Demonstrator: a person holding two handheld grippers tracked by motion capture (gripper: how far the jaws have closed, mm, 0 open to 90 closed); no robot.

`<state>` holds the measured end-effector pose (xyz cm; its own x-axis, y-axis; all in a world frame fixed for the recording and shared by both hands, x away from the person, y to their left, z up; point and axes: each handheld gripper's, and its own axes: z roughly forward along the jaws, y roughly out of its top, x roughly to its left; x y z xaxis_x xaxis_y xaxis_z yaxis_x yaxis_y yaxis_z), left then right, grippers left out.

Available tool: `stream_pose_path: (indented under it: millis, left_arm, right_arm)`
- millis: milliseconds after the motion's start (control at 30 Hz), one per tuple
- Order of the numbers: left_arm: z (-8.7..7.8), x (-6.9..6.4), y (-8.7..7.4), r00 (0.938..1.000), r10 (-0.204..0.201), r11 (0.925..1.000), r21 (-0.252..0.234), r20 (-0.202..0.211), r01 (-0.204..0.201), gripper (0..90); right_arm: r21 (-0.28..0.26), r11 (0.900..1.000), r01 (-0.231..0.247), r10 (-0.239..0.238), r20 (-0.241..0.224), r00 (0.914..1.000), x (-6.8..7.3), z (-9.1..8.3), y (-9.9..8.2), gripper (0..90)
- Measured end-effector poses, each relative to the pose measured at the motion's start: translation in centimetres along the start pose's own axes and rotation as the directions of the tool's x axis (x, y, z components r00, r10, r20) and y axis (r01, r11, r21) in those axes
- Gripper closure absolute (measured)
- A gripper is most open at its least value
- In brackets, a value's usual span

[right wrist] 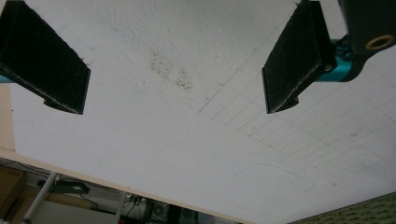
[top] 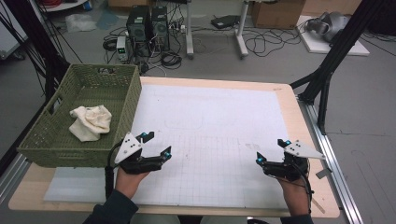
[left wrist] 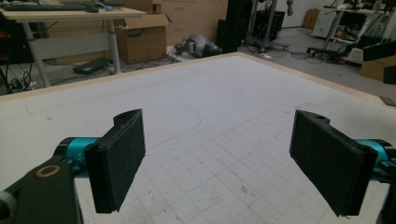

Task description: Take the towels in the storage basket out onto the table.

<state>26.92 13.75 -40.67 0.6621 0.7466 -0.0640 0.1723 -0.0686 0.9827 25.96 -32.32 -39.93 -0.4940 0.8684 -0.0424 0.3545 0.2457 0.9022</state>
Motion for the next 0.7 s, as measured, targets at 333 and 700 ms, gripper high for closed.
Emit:
stream_pose_path:
  millis: [333,700]
  left_arm:
    - [0.13,0.11,0.06,1.0,-0.005,1.0,0.002,-0.005,0.005,18.2]
    - [-0.14,0.05,0.39,0.9999,-0.005,0.9999,0.012,0.012,0.005,19.2]
  right_arm:
    - [-0.008,0.9999,0.013,-0.013,-0.024,0.9996,-0.01,0.21,-0.28,6.9]
    - [-0.015,0.9997,-0.02,0.02,-0.061,0.998,0.34,0.03,-0.16,6.9]
